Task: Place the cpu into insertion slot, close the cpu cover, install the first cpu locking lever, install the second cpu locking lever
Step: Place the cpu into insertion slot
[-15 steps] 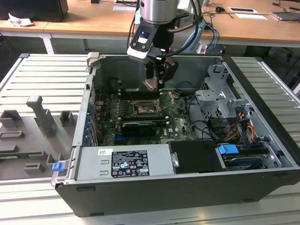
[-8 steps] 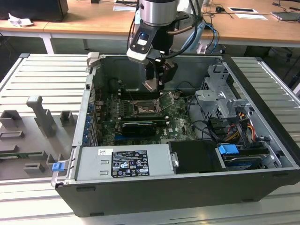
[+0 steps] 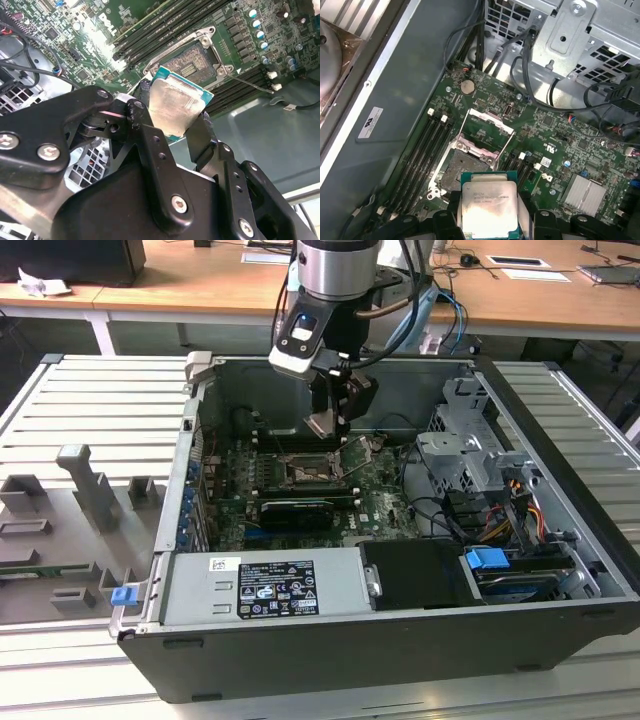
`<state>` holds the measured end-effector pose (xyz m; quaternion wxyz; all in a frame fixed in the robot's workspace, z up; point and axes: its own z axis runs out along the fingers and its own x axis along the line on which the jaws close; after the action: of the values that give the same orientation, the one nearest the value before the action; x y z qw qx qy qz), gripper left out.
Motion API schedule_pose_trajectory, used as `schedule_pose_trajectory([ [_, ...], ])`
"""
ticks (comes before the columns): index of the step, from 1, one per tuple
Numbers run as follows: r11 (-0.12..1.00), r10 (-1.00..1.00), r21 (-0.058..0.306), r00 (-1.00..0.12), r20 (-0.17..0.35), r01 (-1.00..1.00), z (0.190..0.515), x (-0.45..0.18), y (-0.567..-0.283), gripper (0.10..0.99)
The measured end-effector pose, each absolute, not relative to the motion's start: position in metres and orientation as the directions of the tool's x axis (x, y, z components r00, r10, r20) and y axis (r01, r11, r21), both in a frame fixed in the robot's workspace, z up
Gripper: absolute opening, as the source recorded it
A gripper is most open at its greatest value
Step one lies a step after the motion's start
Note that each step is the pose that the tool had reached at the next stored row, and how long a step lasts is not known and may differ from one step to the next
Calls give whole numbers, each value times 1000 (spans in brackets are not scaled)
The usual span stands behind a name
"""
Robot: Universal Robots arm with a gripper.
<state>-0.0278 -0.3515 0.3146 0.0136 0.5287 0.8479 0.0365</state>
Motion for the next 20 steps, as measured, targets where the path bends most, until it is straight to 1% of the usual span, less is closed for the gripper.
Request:
schedule_pose_trajectory([
  [10,404,914,76,-406,14,912,306,-28,-351,533],
  [14,341,939,76,-343,14,937,301,-28,-351,533],
  [20,294,955,76,-296,14,953,296,-29,-351,533],
])
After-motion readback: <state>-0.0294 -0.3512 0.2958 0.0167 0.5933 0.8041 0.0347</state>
